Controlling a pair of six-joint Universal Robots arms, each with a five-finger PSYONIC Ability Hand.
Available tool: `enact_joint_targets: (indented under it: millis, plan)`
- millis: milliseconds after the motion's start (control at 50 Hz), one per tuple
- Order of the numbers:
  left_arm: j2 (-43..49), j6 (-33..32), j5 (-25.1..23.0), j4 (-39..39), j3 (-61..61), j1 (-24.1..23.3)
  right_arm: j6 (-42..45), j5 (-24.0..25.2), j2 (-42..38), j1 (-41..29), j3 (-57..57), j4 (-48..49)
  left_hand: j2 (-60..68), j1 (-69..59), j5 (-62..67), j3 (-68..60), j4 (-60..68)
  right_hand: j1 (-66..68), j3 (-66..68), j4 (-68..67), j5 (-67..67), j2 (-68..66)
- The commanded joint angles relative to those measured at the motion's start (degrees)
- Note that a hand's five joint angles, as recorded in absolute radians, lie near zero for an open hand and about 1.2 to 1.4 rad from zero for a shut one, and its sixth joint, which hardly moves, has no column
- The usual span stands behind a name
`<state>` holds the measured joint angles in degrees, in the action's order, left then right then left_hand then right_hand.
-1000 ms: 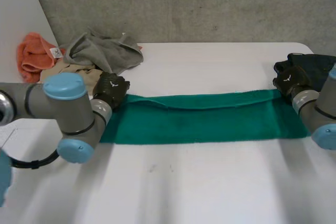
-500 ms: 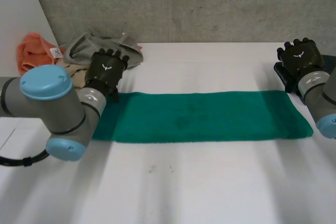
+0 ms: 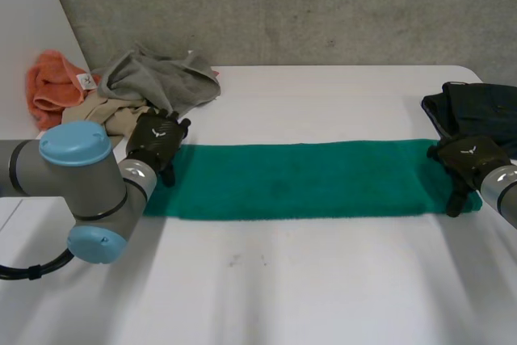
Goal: Fold the laundry.
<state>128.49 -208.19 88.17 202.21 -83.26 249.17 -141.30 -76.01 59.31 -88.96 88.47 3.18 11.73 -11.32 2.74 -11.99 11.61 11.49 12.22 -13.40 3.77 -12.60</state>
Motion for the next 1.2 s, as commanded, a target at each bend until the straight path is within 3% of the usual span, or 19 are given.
enact_joint_targets:
  millis: [20, 100, 160, 380, 540, 840, 860, 880, 900, 920, 1020, 1200]
  plan:
    - [-2.1, 0.24, -0.1, -0.06, -2.43, -0.96, 1.02, 1.04, -5.42, 1.42, -1.46, 3.05, -1.73, 1.32, -2.74, 1.99, -1.61, 8.63, 7.91, -6.73, 6.36, -7.53]
    - [-2.45, 0.24, -0.19, 0.03, -3.31, -0.96, 2.87, 0.96, -7.27, 1.77, -2.07, 5.6, -1.73, 1.32, -2.74, 1.99, -1.61, 30.82, 30.09, -28.91, 28.55, -29.72]
    - [-3.15, 0.24, -0.1, -0.06, -3.75, -0.96, 4.19, 1.04, -8.5, 2.91, -2.95, 6.48, -1.73, 1.32, -2.74, 1.99, -1.61, 68.4, 67.68, -66.5, 66.13, -67.3]
    - [-8.42, 0.32, -0.19, -0.06, -6.91, -0.52, 6.21, 0.69, -3.68, 10.38, -3.13, 5.96, -1.73, 1.32, -2.74, 1.99, -1.61, 68.51, 67.78, -66.6, 66.23, -67.4]
    - [-13.87, 0.41, -0.37, -0.06, -11.22, -0.08, 17.36, 0.43, -0.34, 18.82, -3.31, 5.96, -1.73, 1.32, -2.74, 1.99, -1.61, 68.51, 67.78, -66.6, 66.23, -67.4]
    - [-20.03, 3.05, -0.45, -0.06, -15.0, 0.8, 13.34, 0.43, 7.22, 6.88, -3.92, 5.87, -1.73, 1.32, -2.74, 1.99, -1.61, 68.51, 67.78, -66.6, 66.23, -67.4]
    - [-20.21, 3.31, -0.45, 0.03, -15.26, 0.8, 12.9, 0.43, 7.22, 6.0, -3.83, 5.87, -1.73, 1.32, -2.74, 1.99, -1.61, 66.07, 65.34, -64.16, 63.79, -64.96]
    - [-20.21, 3.4, -0.45, -0.06, -15.35, 0.8, 11.67, 0.43, 7.4, 4.95, -3.31, 5.87, -1.73, 1.32, -2.74, 1.99, -1.61, 27.91, 27.18, -26.0, 25.63, -26.8]
    - [-20.21, 3.49, -0.45, -0.06, -15.35, 0.8, 10.97, 0.43, 7.49, 4.76, -2.87, 5.96, -1.73, 1.32, -2.74, 1.99, -1.61, 13.87, 13.14, -11.96, 11.6, -12.77]
    - [-20.21, 3.57, -0.45, -0.06, -15.44, 0.71, 10.09, 0.52, 7.49, 4.76, -2.6, 5.96, -1.73, 1.32, -2.74, 1.99, -1.61, 9.9, 9.17, -7.99, 7.63, -8.8]
    - [-19.94, 4.28, -0.54, 0.2, -16.14, 0.62, 4.64, 1.83, 7.49, 5.2, -0.76, 5.69, -1.73, 1.32, -2.74, 1.99, -1.61, 9.18, 8.46, -7.28, 6.91, -8.08]
    - [-19.24, 4.45, -0.54, 0.2, -16.32, 0.09, 5.95, 5.52, 3.8, 11.26, 0.21, 3.76, -1.73, 1.32, -2.74, 1.99, -1.61, 16.58, 15.85, -14.67, 14.31, -15.48]
